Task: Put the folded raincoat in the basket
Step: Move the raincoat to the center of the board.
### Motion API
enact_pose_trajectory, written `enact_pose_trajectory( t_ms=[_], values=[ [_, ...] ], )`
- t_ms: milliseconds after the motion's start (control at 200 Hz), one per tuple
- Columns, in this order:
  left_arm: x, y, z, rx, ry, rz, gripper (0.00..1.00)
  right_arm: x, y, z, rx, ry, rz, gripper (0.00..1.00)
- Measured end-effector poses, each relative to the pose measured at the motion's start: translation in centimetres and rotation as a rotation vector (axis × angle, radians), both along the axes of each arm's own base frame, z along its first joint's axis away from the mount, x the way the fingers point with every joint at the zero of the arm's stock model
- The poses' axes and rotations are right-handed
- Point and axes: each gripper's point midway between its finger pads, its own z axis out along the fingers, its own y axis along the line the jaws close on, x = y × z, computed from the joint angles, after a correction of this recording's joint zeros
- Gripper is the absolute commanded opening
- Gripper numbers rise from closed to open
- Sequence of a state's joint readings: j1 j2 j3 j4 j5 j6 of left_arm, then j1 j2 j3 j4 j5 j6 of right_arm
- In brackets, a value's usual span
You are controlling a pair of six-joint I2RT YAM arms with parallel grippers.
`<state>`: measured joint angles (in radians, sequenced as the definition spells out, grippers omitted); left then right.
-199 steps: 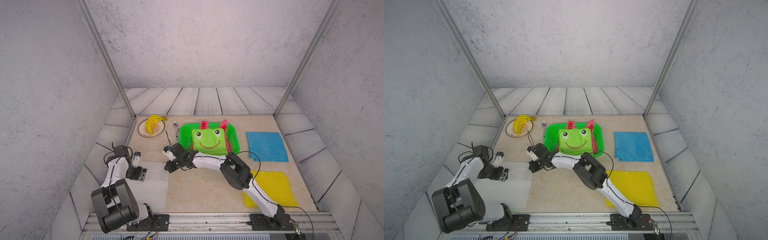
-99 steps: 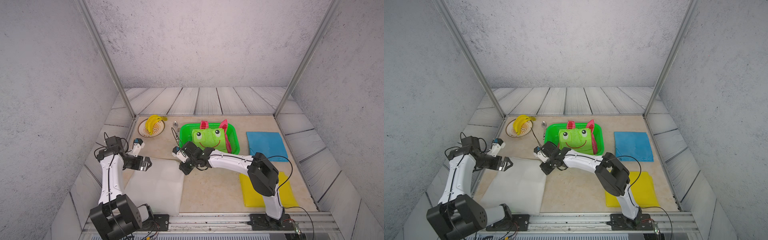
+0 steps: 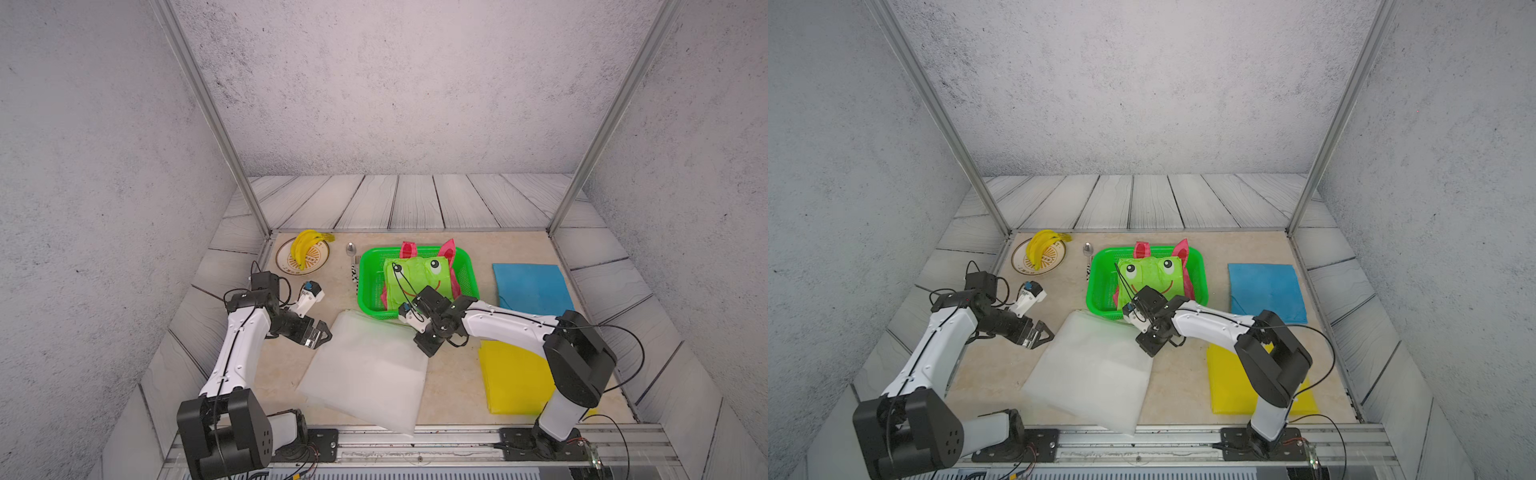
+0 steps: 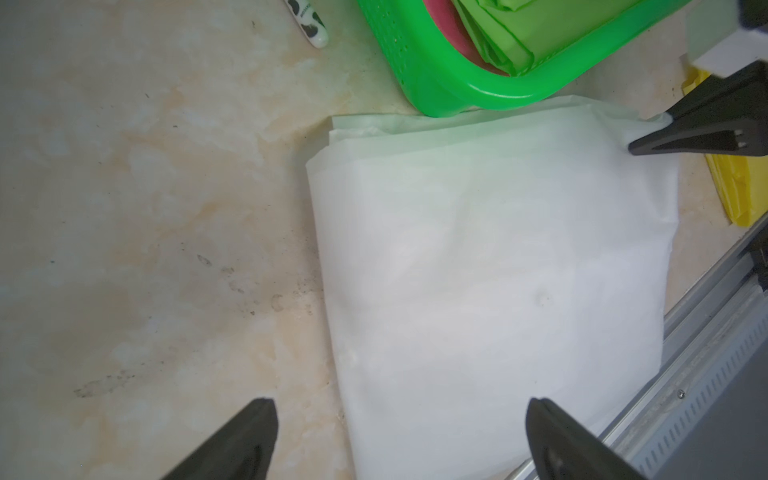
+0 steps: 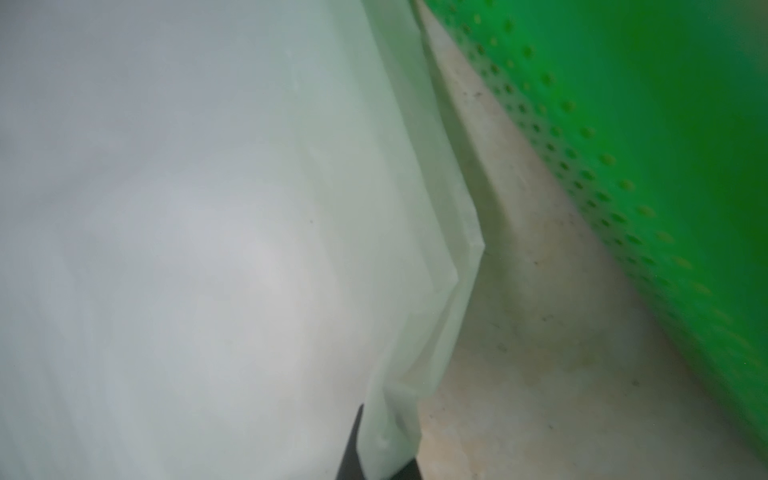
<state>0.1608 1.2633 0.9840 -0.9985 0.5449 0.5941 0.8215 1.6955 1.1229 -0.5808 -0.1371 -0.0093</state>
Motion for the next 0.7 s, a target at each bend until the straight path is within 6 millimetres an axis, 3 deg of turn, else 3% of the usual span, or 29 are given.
enact_pose_trajectory(
  t_ms=[130, 255, 435, 701],
  values=[
    [0.4, -0.2, -1.3, -0.008, 0.026, 0.006, 0.99, 0.5, -2.3, 0.7, -0.003, -0.025, -0.042, 0.0],
    [0.1, -1.7, -3.2, -0.053, 0.099, -0.014, 1.0, 0.7, -3.5, 0.6, -0.004, -0.037, -0.07, 0.0],
    [-0.1, -4.2, -4.5, -0.103, 0.161, -0.069, 1.0, 1.0, -3.7, 0.0, -0.003, -0.049, -0.094, 0.0],
    [1.2, -5.7, -7.6, -0.13, 0.337, -0.056, 0.97, 1.8, -3.5, -0.4, 0.034, -0.092, -0.145, 0.0]
  ],
)
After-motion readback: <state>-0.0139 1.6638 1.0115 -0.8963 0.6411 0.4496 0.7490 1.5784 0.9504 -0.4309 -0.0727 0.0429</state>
